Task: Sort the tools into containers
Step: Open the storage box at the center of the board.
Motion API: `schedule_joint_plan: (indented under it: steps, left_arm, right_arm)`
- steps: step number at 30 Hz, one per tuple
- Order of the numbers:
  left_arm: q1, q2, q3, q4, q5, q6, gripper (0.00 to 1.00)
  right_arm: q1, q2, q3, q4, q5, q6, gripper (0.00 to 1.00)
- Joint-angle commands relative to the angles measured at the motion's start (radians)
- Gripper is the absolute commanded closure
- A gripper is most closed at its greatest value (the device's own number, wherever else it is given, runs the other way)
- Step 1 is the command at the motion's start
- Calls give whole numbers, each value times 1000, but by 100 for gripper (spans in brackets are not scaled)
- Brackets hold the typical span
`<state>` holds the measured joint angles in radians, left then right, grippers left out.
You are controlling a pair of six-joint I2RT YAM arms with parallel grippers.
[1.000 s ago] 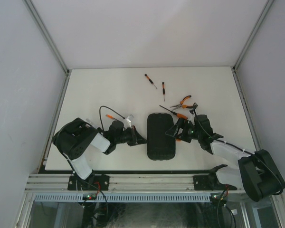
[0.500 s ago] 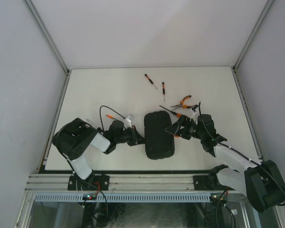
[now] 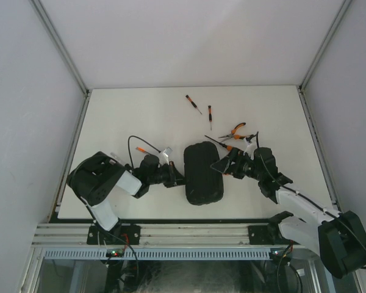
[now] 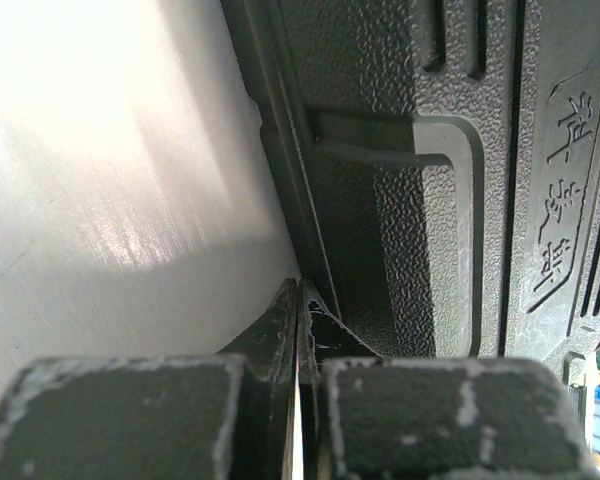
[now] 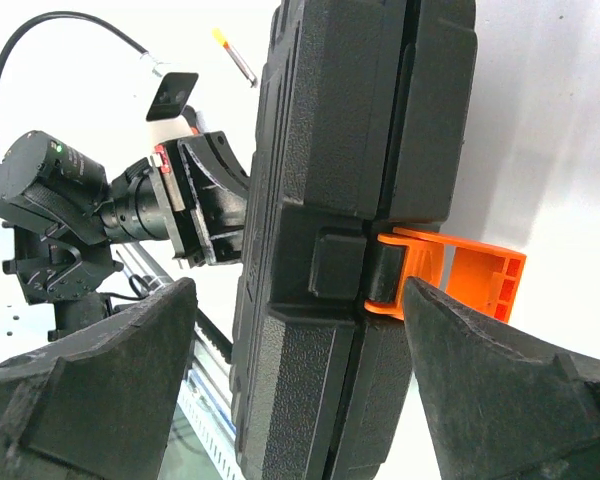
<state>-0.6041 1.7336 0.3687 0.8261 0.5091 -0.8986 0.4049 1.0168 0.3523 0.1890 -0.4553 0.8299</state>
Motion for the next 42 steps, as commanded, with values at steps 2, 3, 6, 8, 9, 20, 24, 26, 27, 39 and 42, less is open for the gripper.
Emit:
schedule_joint_plan:
  steps: [2,3,6,8,9,20,24,26,27,39,42]
  left_arm:
    - [-20,-17,57,18,5,15,100]
    - [-20,-16,56,19,5,14,100]
    - [-20,-17,56,18,3,15,100]
    - [-20,-16,56,19,3,15,100]
    - [-20,-16,56,19,5,15,100]
    - [-20,-16,56,19,4,15,100]
    - [-21,-16,58,19,5,16,100]
    - [-22,-15,57,19,5,16,100]
    - [-22,-14,57,19,4,15,100]
    - [-23,-16,58,19,1,15,100]
    - [-25,-14,58,20,2,15,100]
  right_arm:
    - [54,-22,59,26,-64,44,18]
    - [59,-24,61,26,-61,45,18]
    - [72,-32,69,21,-53,49,18]
    - [81,-36,73,18,-48,50,18]
    - [84,-39,75,18,-46,52,18]
    - [128,-46,105,17,-27,66,18]
    - [143,-43,114,19,-20,69,18]
    - [150,-44,117,22,-18,73,18]
    - [152,-42,117,26,-18,75,18]
    - [208,5,142,73,-4,97,18]
    - [222,25,155,77,0,97,18]
